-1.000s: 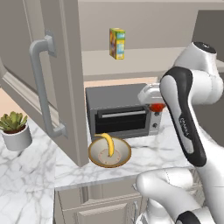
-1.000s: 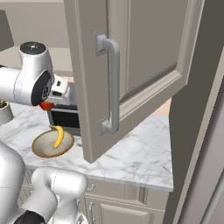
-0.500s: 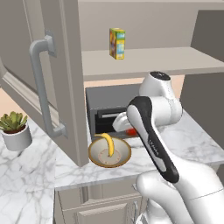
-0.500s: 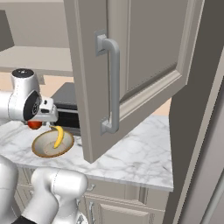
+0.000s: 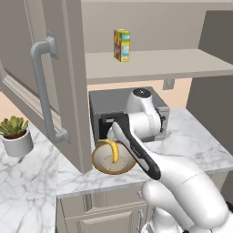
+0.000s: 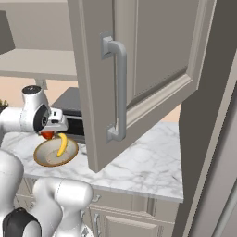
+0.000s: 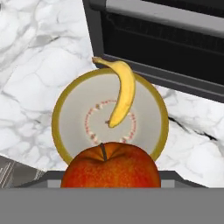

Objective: Open the cabinet. Pick the banana and apple from the cabinet and place them into the bowl. Then close the cabinet.

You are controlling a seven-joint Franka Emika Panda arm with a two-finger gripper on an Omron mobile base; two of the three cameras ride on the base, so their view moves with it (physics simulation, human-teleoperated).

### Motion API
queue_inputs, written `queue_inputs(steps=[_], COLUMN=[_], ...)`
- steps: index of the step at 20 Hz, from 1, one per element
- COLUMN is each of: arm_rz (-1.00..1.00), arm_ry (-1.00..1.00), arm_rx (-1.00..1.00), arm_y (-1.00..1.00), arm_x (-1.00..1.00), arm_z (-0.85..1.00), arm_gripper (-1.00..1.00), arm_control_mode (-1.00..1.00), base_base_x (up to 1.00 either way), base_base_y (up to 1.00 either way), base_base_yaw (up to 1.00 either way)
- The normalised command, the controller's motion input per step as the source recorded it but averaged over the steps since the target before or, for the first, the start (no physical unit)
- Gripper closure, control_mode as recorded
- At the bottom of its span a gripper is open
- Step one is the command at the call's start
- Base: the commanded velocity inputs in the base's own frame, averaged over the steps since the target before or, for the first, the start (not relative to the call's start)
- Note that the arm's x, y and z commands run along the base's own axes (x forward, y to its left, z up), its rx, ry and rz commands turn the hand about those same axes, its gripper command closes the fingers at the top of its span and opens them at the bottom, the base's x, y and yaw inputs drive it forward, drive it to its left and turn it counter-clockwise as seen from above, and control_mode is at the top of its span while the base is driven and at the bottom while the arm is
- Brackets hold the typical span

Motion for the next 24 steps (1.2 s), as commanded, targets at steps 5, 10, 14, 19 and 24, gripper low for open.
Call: queue_inputs(steps=[5, 10, 14, 19, 24], arm_rz=[0.00, 0.00, 0.00, 0.00, 0.00], arm_ry=[0.05, 0.04, 0.00, 0.02, 0.02], arm_rx=[-0.02, -0.04, 0.00, 0.00, -0.04], arm_y=[0.15, 0.23, 0.26, 0.16, 0.05], arm_x=[0.65, 0.38, 0.16, 0.00, 0.09], arm_z=[-0.76, -0.59, -0.30, -0.10, -0.32], arm_gripper=[1.00, 1.00, 1.00, 1.00, 1.00], arm_control_mode=[-1.00, -1.00, -1.00, -1.00, -1.00], base_base_x=[0.00, 0.00, 0.00, 0.00, 0.00], base_base_y=[0.00, 0.00, 0.00, 0.00, 0.00], base_base_yaw=[0.00, 0.00, 0.00, 0.00, 0.00])
